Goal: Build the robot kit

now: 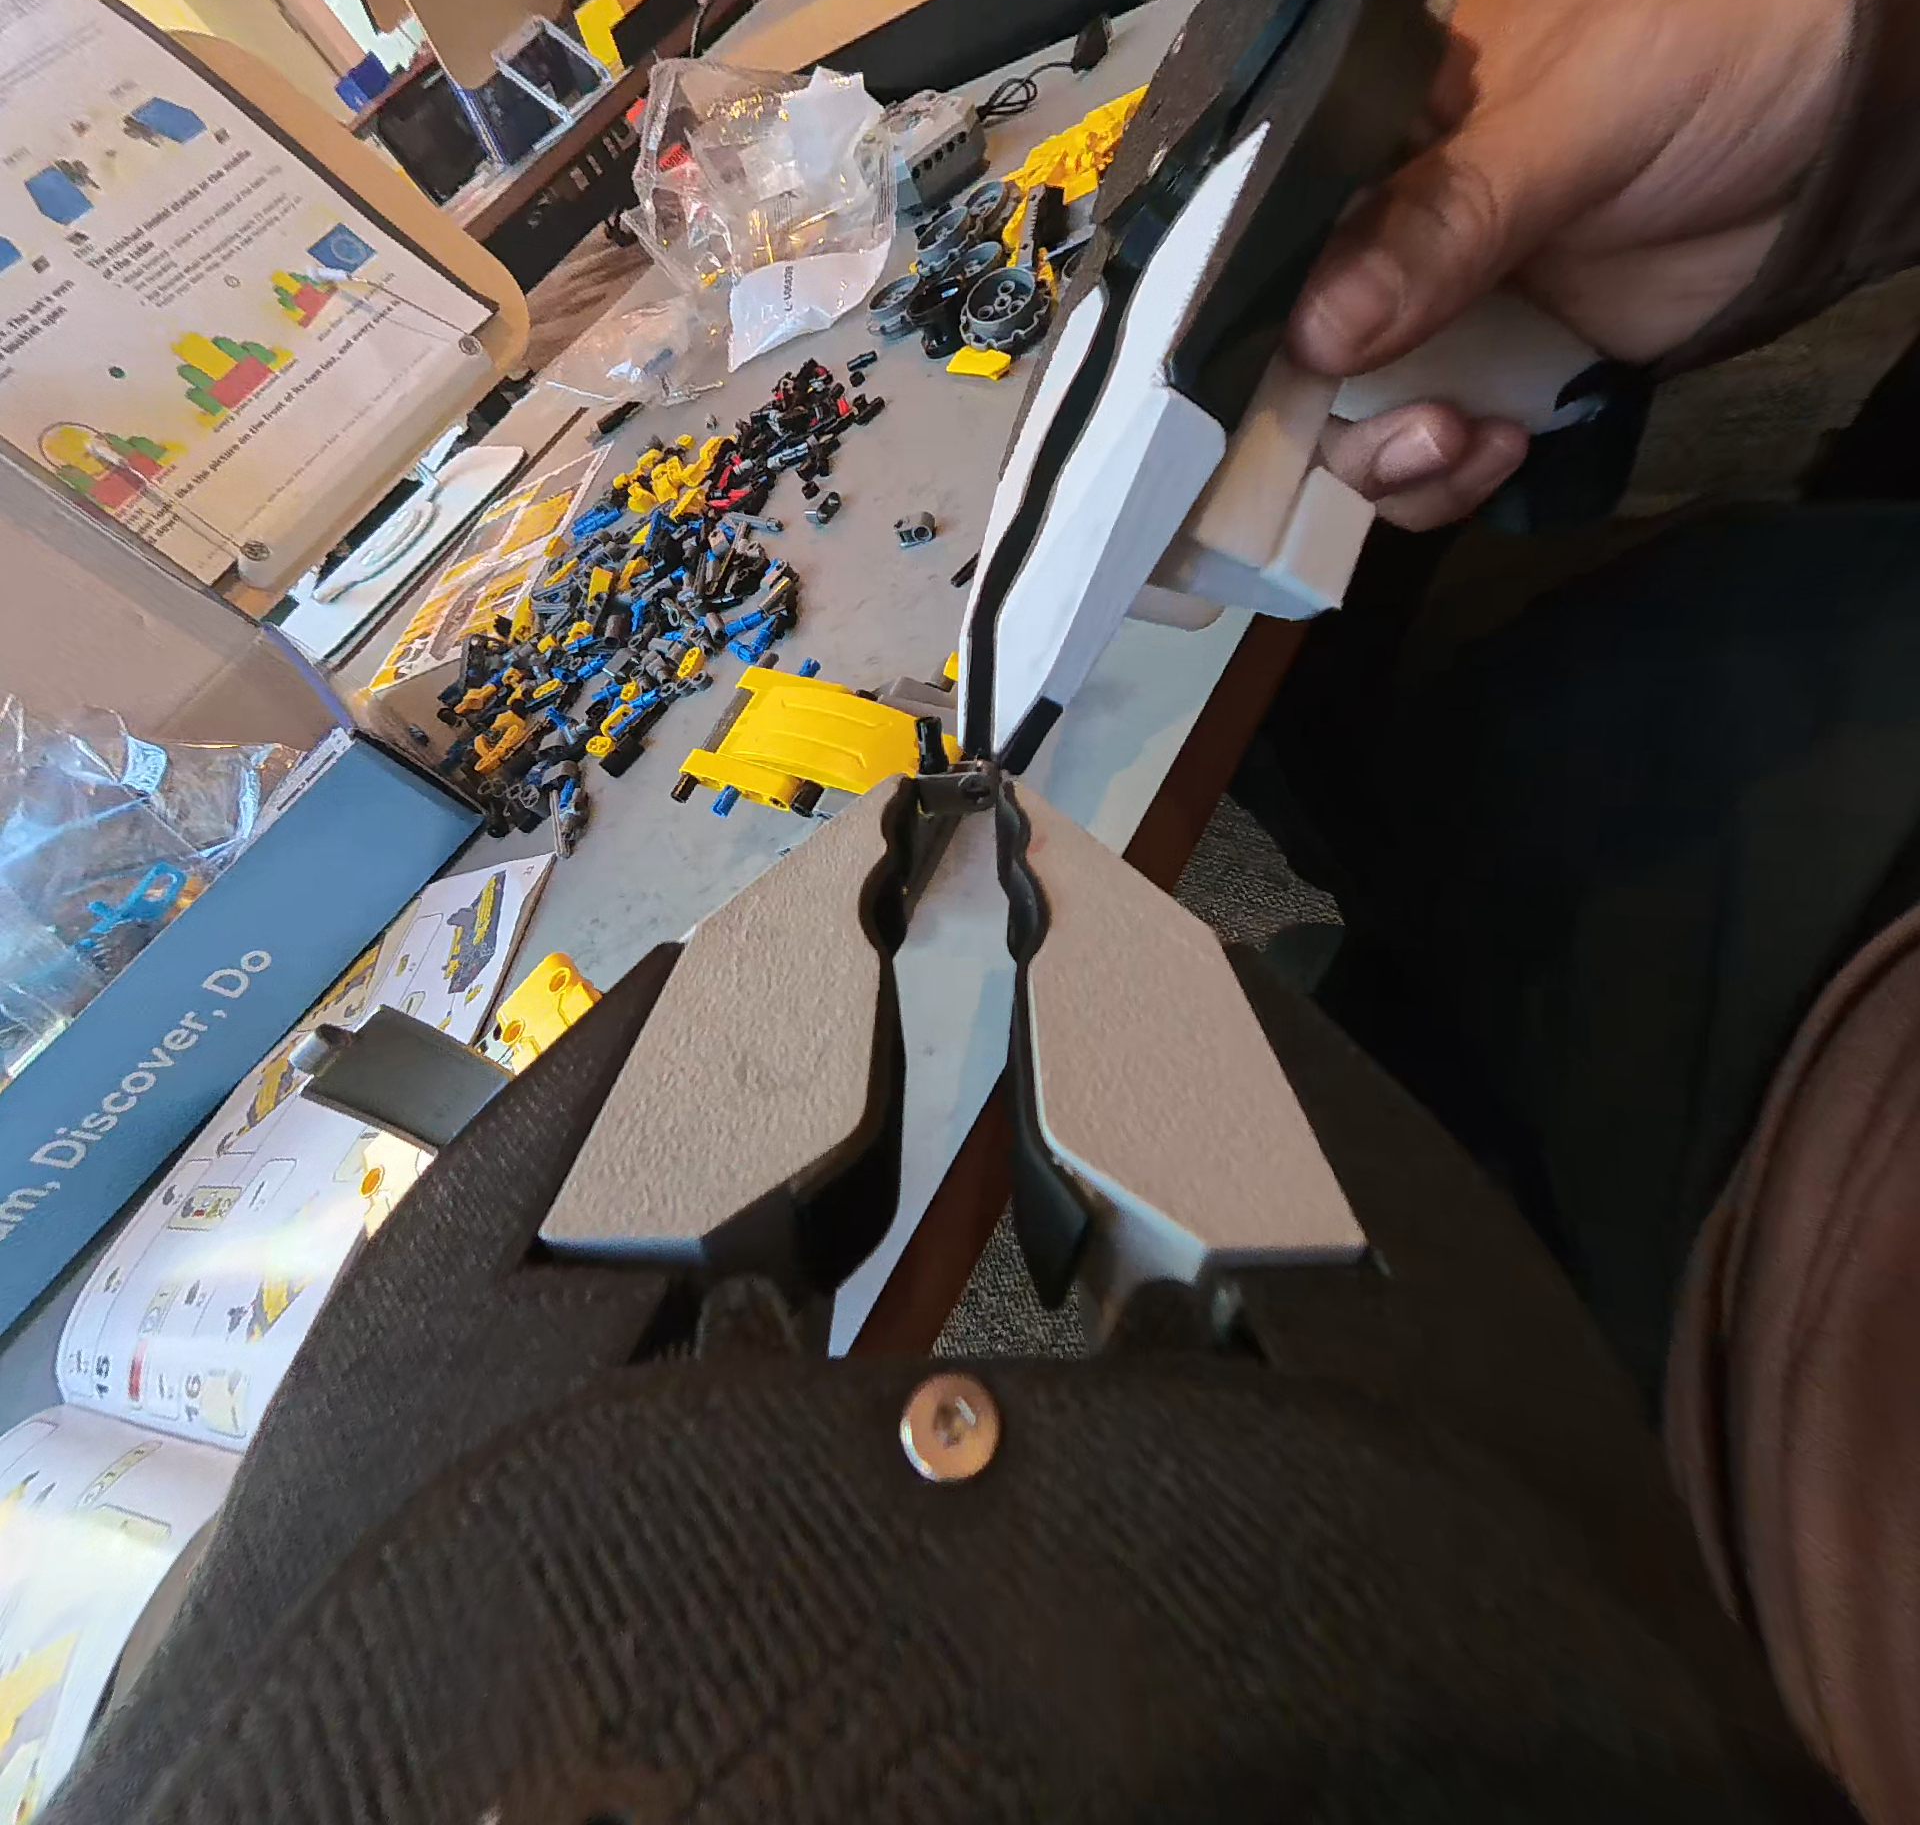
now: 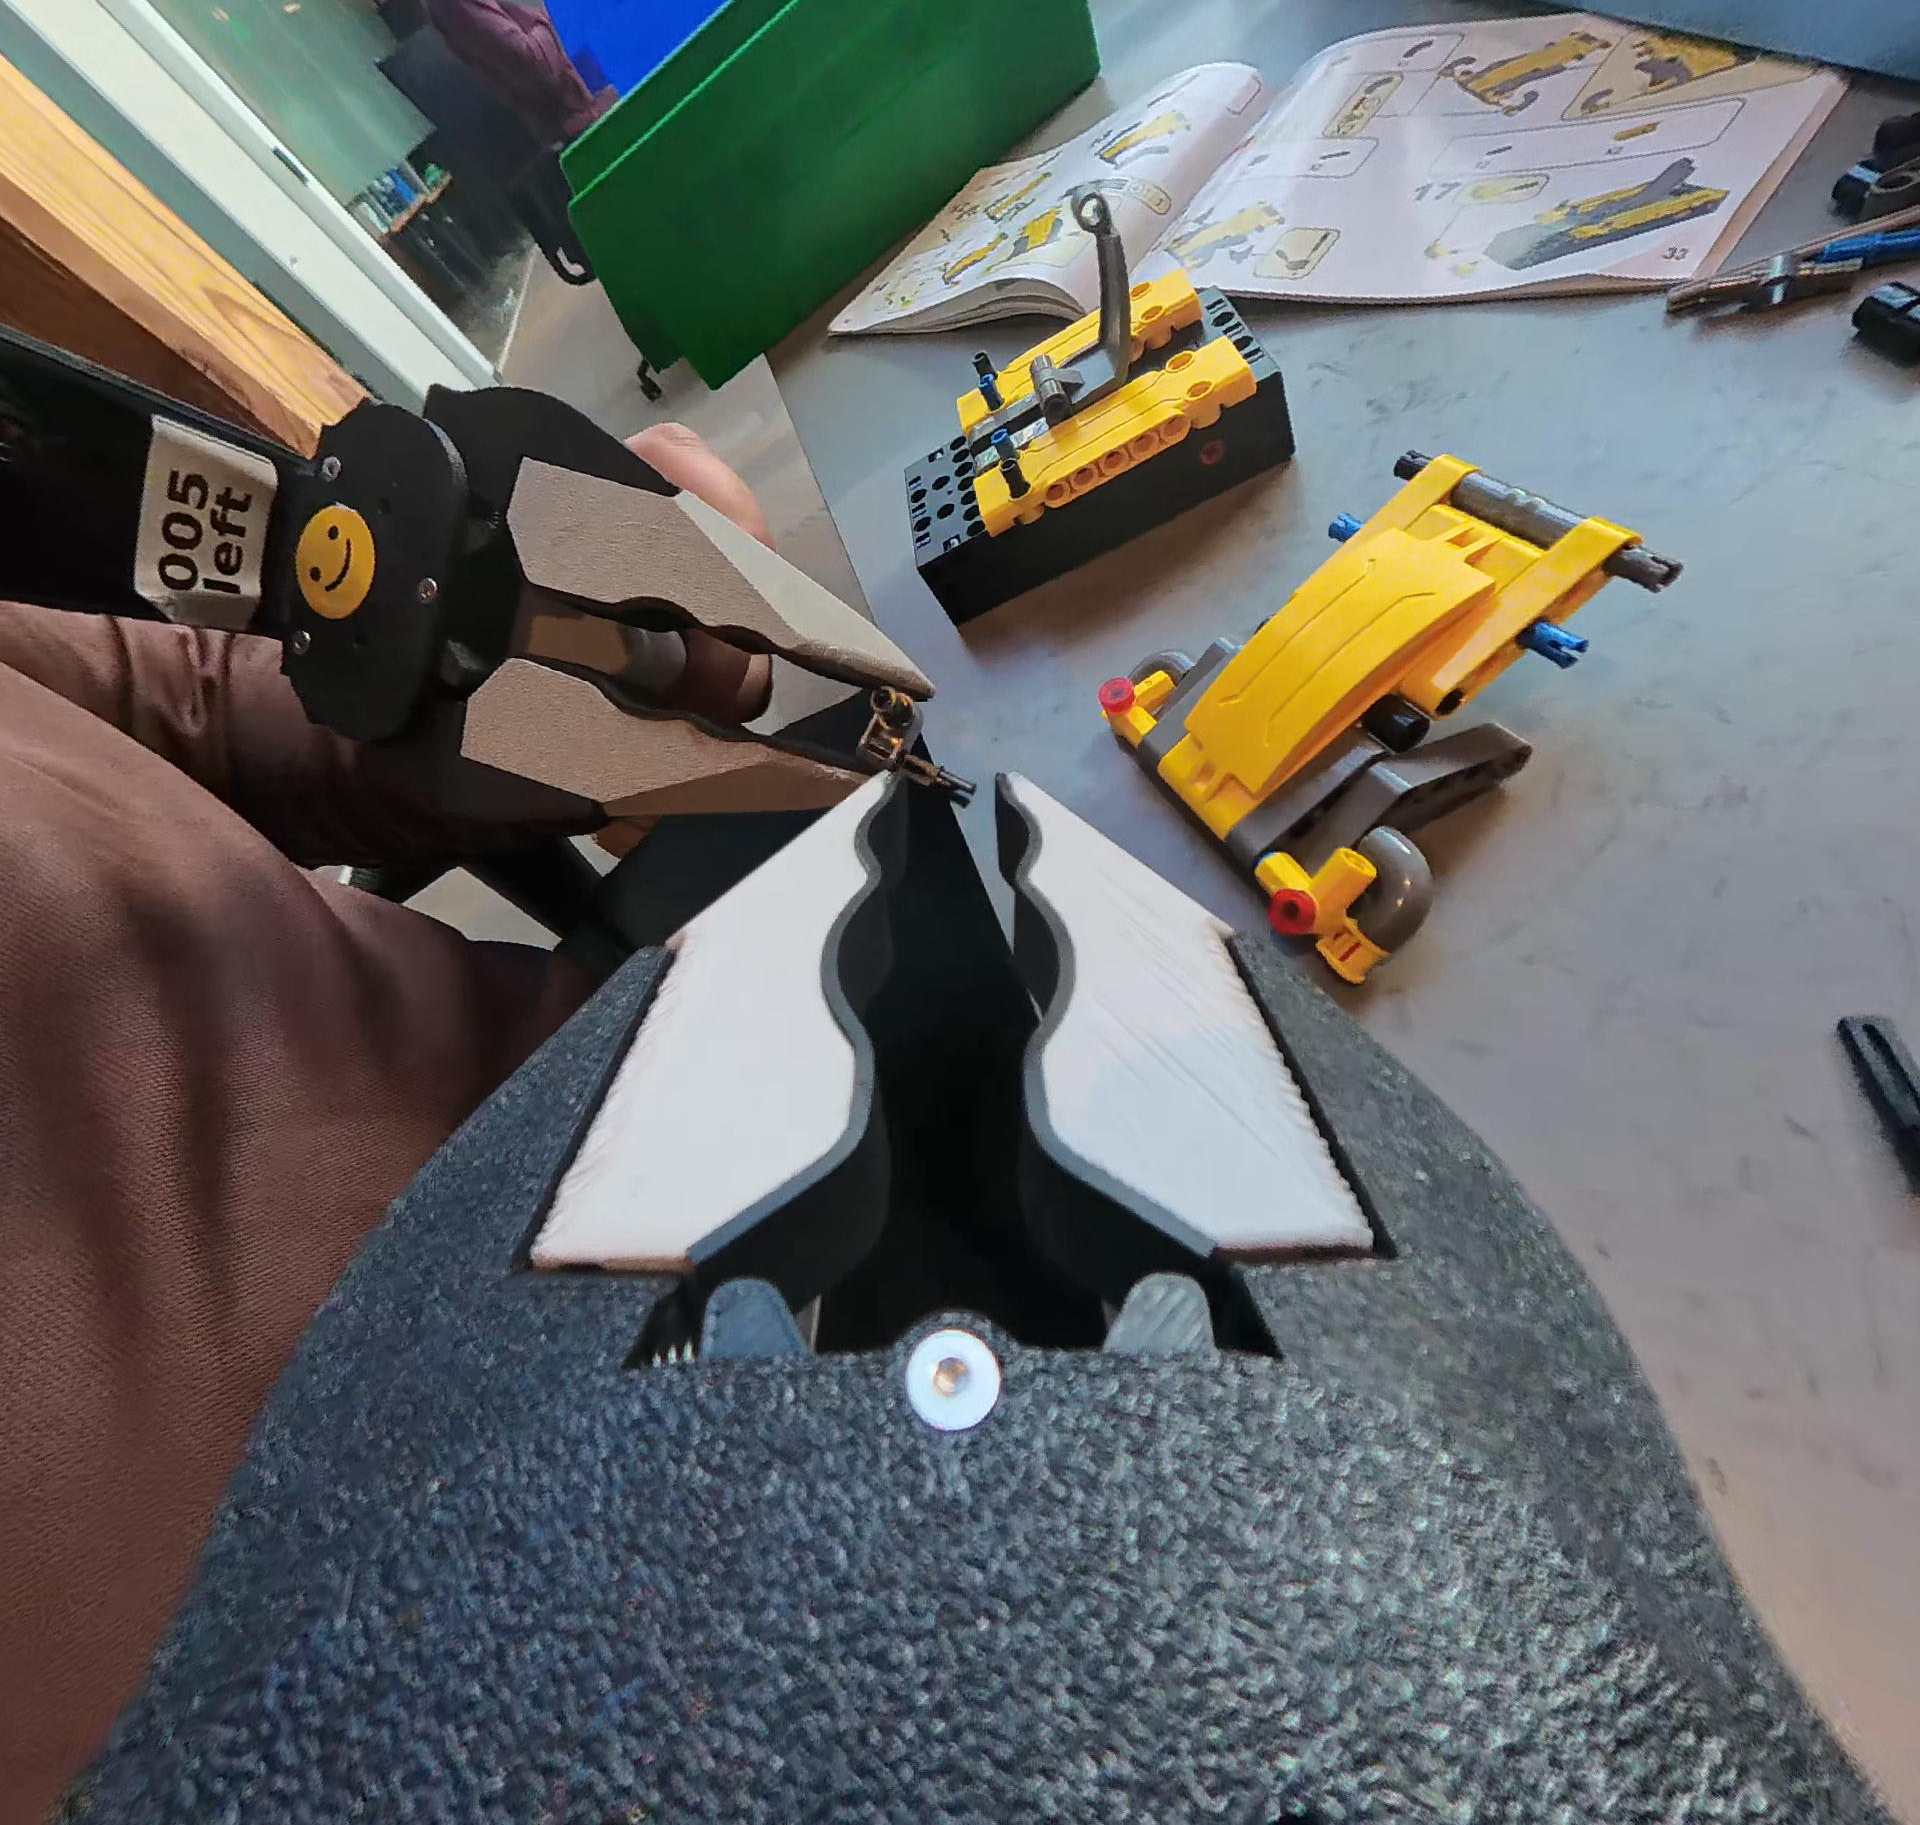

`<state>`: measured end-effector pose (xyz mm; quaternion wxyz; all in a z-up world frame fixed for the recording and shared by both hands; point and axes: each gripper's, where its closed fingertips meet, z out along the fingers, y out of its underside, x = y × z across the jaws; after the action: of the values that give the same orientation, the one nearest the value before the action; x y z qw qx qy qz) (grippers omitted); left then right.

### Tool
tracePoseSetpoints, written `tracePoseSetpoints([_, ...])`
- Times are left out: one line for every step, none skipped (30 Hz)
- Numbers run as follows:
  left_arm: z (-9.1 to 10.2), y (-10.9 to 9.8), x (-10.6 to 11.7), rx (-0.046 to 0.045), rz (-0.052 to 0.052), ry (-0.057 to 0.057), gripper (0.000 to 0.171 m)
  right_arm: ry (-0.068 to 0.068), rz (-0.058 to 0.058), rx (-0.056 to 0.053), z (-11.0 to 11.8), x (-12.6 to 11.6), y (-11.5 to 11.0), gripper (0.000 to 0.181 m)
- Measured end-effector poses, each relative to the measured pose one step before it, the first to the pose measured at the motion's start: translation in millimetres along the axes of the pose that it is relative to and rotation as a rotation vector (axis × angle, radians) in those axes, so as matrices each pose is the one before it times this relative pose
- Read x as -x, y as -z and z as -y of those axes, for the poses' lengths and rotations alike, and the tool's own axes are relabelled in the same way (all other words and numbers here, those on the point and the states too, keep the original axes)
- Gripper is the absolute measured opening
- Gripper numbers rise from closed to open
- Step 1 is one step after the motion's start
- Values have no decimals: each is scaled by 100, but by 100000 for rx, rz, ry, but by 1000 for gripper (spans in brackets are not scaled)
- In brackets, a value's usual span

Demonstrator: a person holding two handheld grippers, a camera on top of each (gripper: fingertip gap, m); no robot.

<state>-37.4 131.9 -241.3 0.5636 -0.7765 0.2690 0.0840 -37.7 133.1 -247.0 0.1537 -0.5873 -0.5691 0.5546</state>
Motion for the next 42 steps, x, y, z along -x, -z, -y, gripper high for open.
tracePoseSetpoints([-145, -52, -31, 436, 173, -881, 12, -1460, 1034, -174, 12, 65, 14, 16])
tracePoseSetpoints([-173, -74, -32, 506, 270, -1133, 12, -1794, 1062, -296, 16, 66, -6, 19])
tracePoseSetpoints([-128, -80, -60, 350, 139, -1007, 12, -1766, 799, -164, -13, 7, -21, 21])
tracePoseSetpoints([-109, -76, -91, 342, -159, -697, 12, -1463, 785, 134, -55, 26, -27, 24])
tracePoseSetpoints([-44, -46, -71, 199, -66, -492, 12, -1161, 905, 308, -96, 58, -61, 25])
tracePoseSetpoints([32, -15, -41, -233, 102, -439, 12, -943, 886, 411, -107, 87, -79, 26])
tracePoseSetpoints([87, 28, 5, -510, 357, -442, 12, -626, 299, 530, -104, 24, -98, 28])
tracePoseSetpoints([89, 51, 31, -528, 482, -457, 12, -198, -510, 449, -83, -68, -90, 30])
tracePoseSetpoints([-13, 23, 75, -50, 709, -630, 12, 216, -1050, -108, 34, -140, -26, 32])
tracePoseSetpoints([12, 19, 46, -535, 570, -656, 12, 631, -1132, -502, 124, -120, 37, 32])
tracePoseSetpoints([46, 11, 7, -787, 149, -99, 12, 991, -448, -371, 115, -2, 37, 32])
tracePoseSetpoints([2, -11, -55, -375, -321, 303, 12, 911, 521, -291, 83, 149, 14, 31])
tracePoseSetpoints([8, -21, -52, -366, -194, 445, 13, 651, 670, -162, 39, 139, -17, 28])
tracePoseSetpoints([41, -3, -37, -722, -25, 279, 12, 623, 345, -93, -8, 74, -42, 26])
tracePoseSetpoints([15, -10, -37, -556, -26, -54, 12, 771, 629, -83, -7, 90, -23, 24])
tracePoseSetpoints([-30, -18, 15, -436, 143, -505, 12, 827, 980, -348, 54, 149, 5, 21])
tracePoseSetpoints([-16, 20, 101, -732, 549, -509, 12, 875, 592, -867, 151, 104, 51, 20])
tracePoseSetpoints([-23, 43, 190, -595, 738, -78, 12, 924, 245, -1280, 240, 45, 91, 20])
tracePoseSetpoints([-7, 51, 181, -619, 310, 533, 12, 830, 564, -1447, 283, 89, 116, 20])
tracePoseSetpoints([19, 53, 199, -745, 204, 982, 12, 675, 1079, -1548, 303, 160, 126, 18])
tracePoseSetpoints([23, 52, 209, -789, 266, 1101, 12, 576, 1261, -1441, 291, 177, 126, 17])
tracePoseSetpoints([-3, 44, 215, -691, 351, 1103, 12, 647, 800, -1188, 240, 112, 118, 17])
tracePoseSetpoints([35, 54, 174, -780, 203, 1041, 12, 620, -226, -579, 129, -76, 104, 17])
tracePoseSetpoints([91, 65, 124, -1089, -25, 801, 12, 388, -1354, 271, -14, -277, 69, 17])
tracePoseSetpoints([156, 65, 78, -1413, -133, 635, 12, 60, -2120, 986, -157, -427, 20, 20])
tracePoseSetpoints([153, 55, 24, -1348, -335, 748, 12, -163, -1482, 1311, -219, -319, -30, 24])
tracePoseSetpoints([130, 29, -16, -1196, -534, 664, 12, -433, -111, 1178, -221, -77, -102, 25])
tracePoseSetpoints([165, 36, -28, -1374, -465, 299, 12, -862, 797, 891, -189, 88, -143, 25])
tracePoseSetpoints([181, 35, -53, -1440, -384, -9, 12, -1179, 954, 718, -160, 108, -193, 25])
tracePoseSetpoints([174, 27, -5, -1239, 11, -7, 12, -1106, 1094, 517, -130, 131, -188, 25])
tracePoseSetpoints([83, 17, 43, -624, 208, 193, 12, -959, 1645, -216, 11, 216, -127, 25])
tracePoseSetpoints([-2, -23, 80, -444, 121, 578, 12, -875, 2034, -1117, 179, 261, -4, 19])
tracePoseSetpoints([-29, -30, -107, -324, -1404, 1350, 12, -461, 1549, -1065, 229, 220, 59, 17])
tracePoseSetpoints([-95, -7, 119, 131, -81, 1291, 12, 508, 599, -1367, 308, 137, 118, 16])
tracePoseSetpoints([-112, 5, 150, 299, 81, 722, 12, 1271, 1055, -1719, 388, 274, 139, 15])
tracePoseSetpoints([-104, 0, 133, 342, 44, 532, 11, 1142, 1801, -1534, 383, 431, 124, 14])
tracePoseSetpoints([-127, 51, 107, 394, -99, 460, 0, 936, 1084, -1073, 308, 296, 89, 15])
tracePoseSetpoints([66, 41, 102, -828, 128, 508, 0, 931, -740, -290, 144, -29, 47, 15])
tracePoseSetpoints([71, 17, 64, -452, -73, 595, 0, 795, -2529, 787, -100, -410, 17, 15])
tracePoseSetpoints([60, -24, 49, -320, -91, 861, 0, 111, -3562, 1753, -317, -692, -55, 15])
tracePoseSetpoints([-52, -159, -32, -96, -477, 1332, 0, -786, -3938, 2347, -465, -856, -224, 15])
tracePoseSetpoints([-544, -494, 66, 2508, 79, 1587, 0, -355, -6982, 2903, -564, -1338, -332, 14])
